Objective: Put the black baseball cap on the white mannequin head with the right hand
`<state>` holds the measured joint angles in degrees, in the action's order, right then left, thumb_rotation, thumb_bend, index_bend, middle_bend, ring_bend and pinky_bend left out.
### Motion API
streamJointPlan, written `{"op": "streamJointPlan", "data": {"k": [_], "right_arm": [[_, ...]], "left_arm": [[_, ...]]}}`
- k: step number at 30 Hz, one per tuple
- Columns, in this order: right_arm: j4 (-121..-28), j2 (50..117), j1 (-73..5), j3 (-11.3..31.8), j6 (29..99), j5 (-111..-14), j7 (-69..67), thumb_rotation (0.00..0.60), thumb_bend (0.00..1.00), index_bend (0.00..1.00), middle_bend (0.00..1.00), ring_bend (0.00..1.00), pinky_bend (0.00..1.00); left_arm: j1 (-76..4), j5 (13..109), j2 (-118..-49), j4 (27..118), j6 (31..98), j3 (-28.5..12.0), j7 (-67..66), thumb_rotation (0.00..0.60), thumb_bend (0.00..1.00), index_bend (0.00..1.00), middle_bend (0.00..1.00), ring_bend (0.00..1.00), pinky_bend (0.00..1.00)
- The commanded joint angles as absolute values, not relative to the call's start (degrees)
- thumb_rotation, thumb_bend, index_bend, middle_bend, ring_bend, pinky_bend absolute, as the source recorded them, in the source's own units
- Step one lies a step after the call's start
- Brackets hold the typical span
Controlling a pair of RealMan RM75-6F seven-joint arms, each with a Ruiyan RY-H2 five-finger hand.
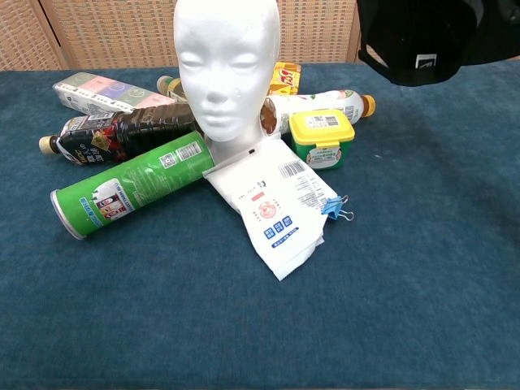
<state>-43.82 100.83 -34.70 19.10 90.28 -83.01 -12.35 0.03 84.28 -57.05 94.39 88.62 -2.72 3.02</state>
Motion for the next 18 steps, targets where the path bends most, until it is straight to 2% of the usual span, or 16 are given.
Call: {"op": "streamJointPlan", "data": {"k": [1, 9, 18], "right_arm": [[-42.92, 100.88, -35.31, 19.51, 92.50, -84.00, -13.78, 0.600, 1.00, 0.59, 0.45, 0.55, 0.71], [-43.62, 100.31, -37.35, 21.55, 96.59, -84.68, -15.23, 0.600, 1.00, 0.59, 0.46, 0.56, 0.71], [-47.21, 99.60, -40.96, 22.82, 97.99, -86.04, -13.67, 0.600, 1.00, 0.60, 0.47, 0.56, 0.72]], "left_arm": [[0.00, 84.30, -57.06, 94.43, 88.58, -2.70, 2.98, 0.600, 0.34, 0.66, 0.52, 0.39, 0.33], [-0.28, 84.59, -57.27, 94.67, 88.25, -2.59, 2.54, 0.600, 0.34, 0.66, 0.52, 0.39, 0.33], [-0.55, 84.74, -57.32, 95.15, 88.02, -2.56, 1.93, 0.600, 0.34, 0.66, 0.52, 0.39, 0.33]]}}
